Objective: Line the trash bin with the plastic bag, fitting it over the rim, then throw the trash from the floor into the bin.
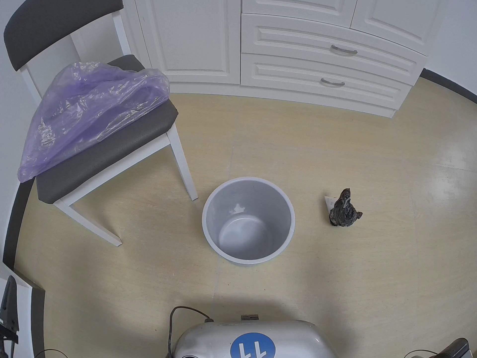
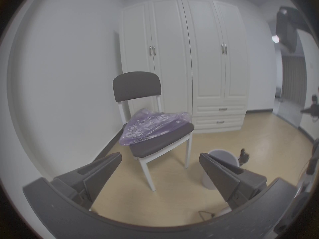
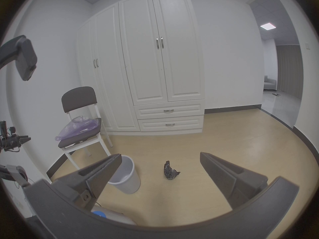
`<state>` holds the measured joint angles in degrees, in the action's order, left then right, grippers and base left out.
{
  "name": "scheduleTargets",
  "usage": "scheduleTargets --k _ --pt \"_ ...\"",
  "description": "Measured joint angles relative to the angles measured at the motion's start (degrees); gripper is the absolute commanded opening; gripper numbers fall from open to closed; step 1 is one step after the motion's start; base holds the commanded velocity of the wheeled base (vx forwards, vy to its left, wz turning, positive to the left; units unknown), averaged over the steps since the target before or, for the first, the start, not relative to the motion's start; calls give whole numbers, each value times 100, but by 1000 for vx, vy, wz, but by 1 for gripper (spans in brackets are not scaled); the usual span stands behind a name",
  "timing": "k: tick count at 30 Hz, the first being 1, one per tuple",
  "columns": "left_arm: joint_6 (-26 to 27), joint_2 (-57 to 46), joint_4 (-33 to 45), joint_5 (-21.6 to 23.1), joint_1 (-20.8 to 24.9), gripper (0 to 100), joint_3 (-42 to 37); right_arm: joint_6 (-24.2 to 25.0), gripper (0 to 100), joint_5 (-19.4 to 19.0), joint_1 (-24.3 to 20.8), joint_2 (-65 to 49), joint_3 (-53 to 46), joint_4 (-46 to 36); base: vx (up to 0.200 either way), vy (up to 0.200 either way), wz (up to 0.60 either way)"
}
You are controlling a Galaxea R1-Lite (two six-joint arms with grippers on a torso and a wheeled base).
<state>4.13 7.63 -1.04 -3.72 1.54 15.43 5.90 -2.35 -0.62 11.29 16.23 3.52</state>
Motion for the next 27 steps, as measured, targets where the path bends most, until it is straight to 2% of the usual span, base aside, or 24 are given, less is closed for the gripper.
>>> scheduleTargets --k 5,7,13,16,22,27 --pt "724 703 94 -479 13 100 201 -174 100 -55 -6 1147 566 477 0 0 0" --pt "1157 1139 130 -816 6 100 291 -328 100 -66 -11 1643 833 723 0 0 0" --pt "2036 2169 146 -1445 -113 100 560 -555 100 -76 -11 2408 1241 1015 0 0 0" --pt "2441 2710 141 -1587 -274 100 772 -601 100 -79 -20 2675 1379 1079 0 0 0" --pt "3394 3680 -41 -1684 -880 100 1122 -625 100 -88 -30 2970 1523 1207 0 0 0" --pt "3711 4389 -939 -1702 -1280 100 1248 -628 100 -88 -119 3066 1558 1354 0 0 0"
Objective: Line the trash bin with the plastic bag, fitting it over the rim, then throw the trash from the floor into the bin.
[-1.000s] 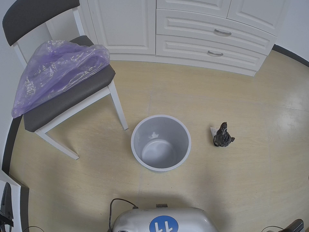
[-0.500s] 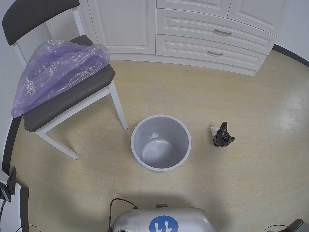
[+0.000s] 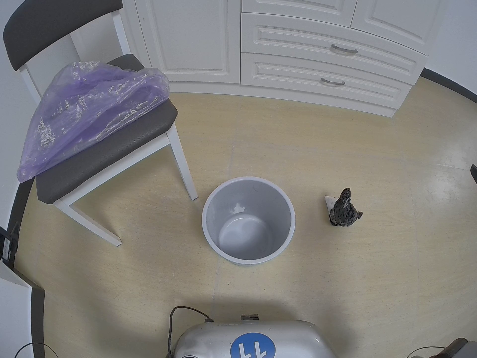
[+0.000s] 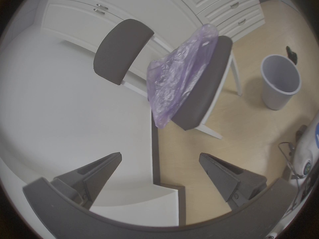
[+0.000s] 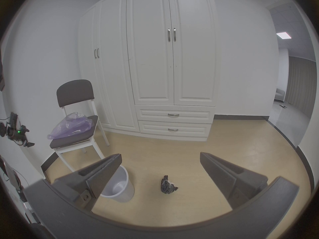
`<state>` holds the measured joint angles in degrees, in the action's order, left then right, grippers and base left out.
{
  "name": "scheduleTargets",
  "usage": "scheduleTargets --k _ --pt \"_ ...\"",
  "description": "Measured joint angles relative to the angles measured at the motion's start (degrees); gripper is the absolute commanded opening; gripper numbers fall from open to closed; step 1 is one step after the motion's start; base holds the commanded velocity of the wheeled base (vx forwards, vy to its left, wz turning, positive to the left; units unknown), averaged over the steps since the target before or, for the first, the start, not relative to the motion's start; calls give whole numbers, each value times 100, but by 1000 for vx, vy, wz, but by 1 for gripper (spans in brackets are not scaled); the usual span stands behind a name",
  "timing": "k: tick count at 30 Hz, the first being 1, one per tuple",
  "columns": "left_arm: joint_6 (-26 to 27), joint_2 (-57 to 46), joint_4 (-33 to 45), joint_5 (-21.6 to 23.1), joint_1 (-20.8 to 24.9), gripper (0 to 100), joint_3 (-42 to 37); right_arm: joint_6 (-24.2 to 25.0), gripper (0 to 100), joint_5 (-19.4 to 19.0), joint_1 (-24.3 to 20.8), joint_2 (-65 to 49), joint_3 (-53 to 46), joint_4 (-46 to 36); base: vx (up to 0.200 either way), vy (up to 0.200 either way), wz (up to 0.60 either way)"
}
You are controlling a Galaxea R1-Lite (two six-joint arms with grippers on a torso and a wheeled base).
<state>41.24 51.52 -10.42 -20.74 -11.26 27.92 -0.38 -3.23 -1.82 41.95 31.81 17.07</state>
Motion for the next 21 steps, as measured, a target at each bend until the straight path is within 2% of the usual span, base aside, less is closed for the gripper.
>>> scheduleTargets --k 5,13,16,21 --pt "200 730 -741 5 -485 100 52 5 100 4 -105 44 16 69 0 0 0" --pt "204 1623 -1648 199 -1261 100 80 5 100 1 -171 66 16 94 0 0 0" --pt "180 1769 -1735 544 -1469 100 68 5 100 1 -177 63 16 91 0 0 0" --pt "-130 1869 -1809 1517 -1892 100 28 -9 100 0 -182 46 13 91 0 0 0"
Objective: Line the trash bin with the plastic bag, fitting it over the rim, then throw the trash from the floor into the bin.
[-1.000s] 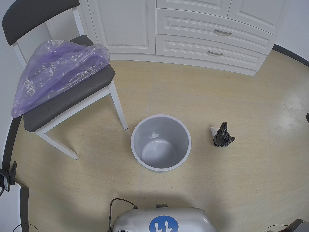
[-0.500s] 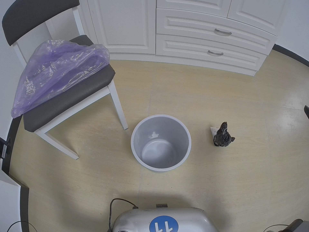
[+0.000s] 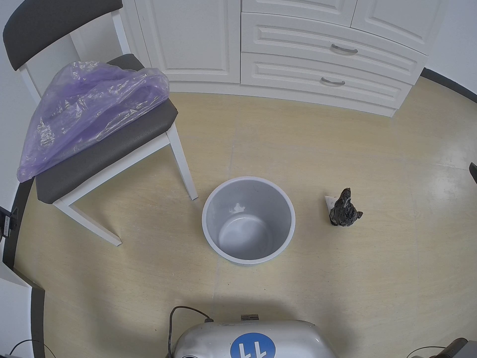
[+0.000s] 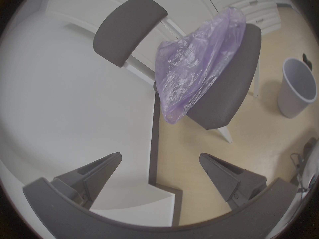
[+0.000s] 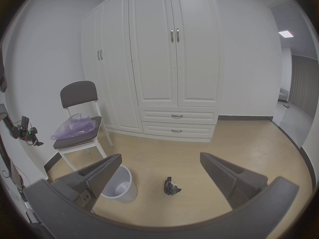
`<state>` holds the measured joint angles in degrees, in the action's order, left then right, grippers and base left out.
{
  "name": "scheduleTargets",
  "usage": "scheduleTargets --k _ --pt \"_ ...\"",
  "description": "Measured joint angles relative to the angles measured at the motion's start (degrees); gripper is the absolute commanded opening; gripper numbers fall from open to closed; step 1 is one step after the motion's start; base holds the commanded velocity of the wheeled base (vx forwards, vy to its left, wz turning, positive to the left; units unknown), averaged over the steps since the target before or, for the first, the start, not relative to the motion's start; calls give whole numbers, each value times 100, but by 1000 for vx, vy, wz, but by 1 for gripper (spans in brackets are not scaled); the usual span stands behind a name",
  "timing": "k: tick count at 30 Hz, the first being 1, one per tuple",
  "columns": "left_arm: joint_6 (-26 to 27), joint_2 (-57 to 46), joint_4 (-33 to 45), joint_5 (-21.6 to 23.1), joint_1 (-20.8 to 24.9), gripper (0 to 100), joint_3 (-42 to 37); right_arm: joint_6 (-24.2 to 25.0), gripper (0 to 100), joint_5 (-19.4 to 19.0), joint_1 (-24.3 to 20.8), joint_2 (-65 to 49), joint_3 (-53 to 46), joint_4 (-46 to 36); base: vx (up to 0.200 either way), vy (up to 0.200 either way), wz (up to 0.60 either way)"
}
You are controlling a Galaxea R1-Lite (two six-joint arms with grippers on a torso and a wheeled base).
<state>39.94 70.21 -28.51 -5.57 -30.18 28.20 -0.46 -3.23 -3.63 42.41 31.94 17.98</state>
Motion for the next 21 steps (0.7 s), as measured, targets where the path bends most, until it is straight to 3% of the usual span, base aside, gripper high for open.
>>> scheduleTargets --k 9,21 --pt "-767 38 -17 1246 -705 100 -9 -22 100 1 -102 -20 -5 0 0 0 0" --pt "-1679 410 -246 1556 -823 100 33 -20 100 0 -160 -30 4 0 0 0 0"
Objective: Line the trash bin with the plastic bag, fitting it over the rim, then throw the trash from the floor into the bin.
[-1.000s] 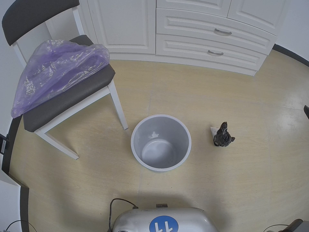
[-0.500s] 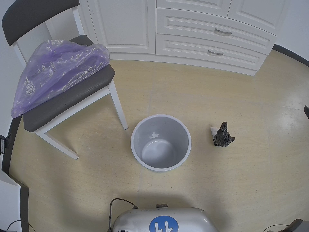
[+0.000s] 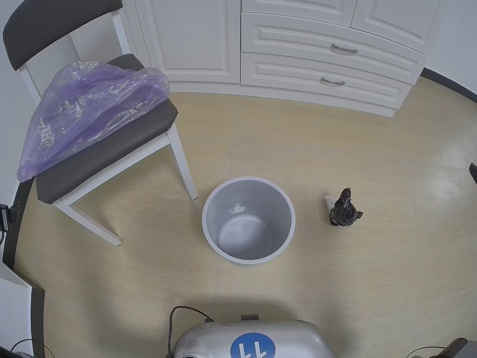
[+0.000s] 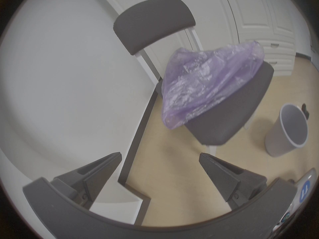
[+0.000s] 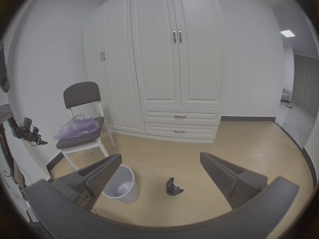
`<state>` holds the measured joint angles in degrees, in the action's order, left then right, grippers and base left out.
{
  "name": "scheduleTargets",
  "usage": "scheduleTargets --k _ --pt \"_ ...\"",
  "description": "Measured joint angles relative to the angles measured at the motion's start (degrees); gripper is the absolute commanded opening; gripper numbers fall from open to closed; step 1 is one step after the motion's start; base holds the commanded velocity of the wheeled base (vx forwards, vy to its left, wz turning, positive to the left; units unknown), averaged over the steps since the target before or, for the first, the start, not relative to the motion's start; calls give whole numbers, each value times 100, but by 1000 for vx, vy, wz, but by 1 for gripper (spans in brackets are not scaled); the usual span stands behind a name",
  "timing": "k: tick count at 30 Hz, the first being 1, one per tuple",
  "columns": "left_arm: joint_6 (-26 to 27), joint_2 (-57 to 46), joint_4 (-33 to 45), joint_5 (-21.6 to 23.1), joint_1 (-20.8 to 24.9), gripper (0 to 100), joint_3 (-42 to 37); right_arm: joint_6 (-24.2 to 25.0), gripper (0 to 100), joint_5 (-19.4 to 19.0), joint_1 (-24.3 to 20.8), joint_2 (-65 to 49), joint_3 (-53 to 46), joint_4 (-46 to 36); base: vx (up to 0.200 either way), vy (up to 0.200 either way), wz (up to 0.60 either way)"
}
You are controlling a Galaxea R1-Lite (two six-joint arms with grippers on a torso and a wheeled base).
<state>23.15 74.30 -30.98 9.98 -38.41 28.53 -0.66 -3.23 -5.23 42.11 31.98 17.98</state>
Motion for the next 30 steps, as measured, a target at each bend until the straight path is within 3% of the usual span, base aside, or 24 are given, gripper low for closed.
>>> scheduleTargets --k 6,12,18,25,30 --pt "-542 360 -450 262 -34 100 251 0 100 -7 0 -11 5 2 0 0 0" --pt "-728 745 -528 547 -232 100 510 11 100 -10 -2 -22 5 5 0 0 0" --pt "-1119 1092 -661 569 -271 100 724 23 100 -10 -2 -35 10 98 0 0 0" --pt "-1629 1525 -1334 529 -194 100 979 23 100 -7 -2 -41 -4 161 0 0 0" --pt "-1697 1724 -1386 523 -124 100 1014 23 100 -7 -2 -49 -9 165 0 0 0"
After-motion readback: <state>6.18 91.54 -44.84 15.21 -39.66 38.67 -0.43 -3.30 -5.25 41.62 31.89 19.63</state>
